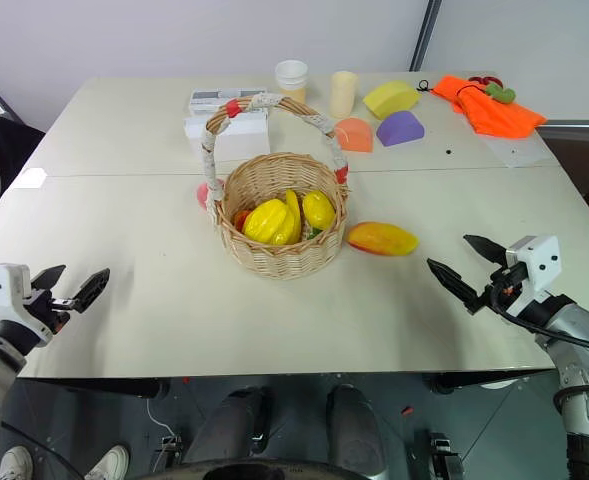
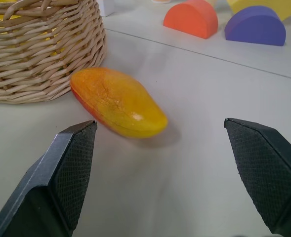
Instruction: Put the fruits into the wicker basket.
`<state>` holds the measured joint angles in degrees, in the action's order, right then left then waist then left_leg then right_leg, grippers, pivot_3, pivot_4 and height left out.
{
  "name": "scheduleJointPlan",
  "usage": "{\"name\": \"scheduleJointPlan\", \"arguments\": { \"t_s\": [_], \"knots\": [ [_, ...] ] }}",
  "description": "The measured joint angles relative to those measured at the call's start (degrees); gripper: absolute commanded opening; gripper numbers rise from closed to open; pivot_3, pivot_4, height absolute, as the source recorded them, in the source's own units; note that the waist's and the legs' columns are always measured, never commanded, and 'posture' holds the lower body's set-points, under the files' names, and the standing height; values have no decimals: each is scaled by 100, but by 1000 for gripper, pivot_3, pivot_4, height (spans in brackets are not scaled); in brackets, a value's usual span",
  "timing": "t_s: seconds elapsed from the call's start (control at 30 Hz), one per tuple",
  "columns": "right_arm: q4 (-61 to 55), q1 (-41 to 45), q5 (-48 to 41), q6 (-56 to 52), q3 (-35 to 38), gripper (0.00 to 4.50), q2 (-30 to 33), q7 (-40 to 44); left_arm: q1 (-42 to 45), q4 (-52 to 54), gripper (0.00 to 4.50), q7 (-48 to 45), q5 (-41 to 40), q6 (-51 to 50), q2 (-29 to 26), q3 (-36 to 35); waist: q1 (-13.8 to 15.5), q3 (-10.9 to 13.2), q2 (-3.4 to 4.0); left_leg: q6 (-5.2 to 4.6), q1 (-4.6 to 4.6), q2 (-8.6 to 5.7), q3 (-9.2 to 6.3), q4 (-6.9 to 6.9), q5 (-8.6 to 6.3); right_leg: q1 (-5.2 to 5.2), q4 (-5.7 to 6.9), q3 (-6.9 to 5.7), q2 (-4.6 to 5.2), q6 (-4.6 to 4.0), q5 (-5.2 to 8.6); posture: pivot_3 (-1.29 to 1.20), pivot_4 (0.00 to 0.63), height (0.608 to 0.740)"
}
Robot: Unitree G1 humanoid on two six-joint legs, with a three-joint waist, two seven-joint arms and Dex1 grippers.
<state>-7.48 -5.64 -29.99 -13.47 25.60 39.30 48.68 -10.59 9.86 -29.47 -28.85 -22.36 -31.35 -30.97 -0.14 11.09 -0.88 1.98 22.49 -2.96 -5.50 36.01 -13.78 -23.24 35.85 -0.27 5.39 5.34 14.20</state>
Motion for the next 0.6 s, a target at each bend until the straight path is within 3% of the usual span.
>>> {"name": "scheduleJointPlan", "arguments": {
  "t_s": [0.37,0.6],
  "knots": [
    [-293,7,-5,-122,-31,4310,-10,-221,500,-4,4500,128,-17,-241,8,176,90,0,0,0,0,0,14,1,0,0,-2,1,1,0,-1,0,150,740],
    [-859,24,-164,-467,-76,4310,172,-140,1560,-114,4500,129,171,-494,-137,965,91,0,-1,-1,0,-1,25,4,0,0,-1,0,-7,3,-2,0,150,740]
  ]
}}
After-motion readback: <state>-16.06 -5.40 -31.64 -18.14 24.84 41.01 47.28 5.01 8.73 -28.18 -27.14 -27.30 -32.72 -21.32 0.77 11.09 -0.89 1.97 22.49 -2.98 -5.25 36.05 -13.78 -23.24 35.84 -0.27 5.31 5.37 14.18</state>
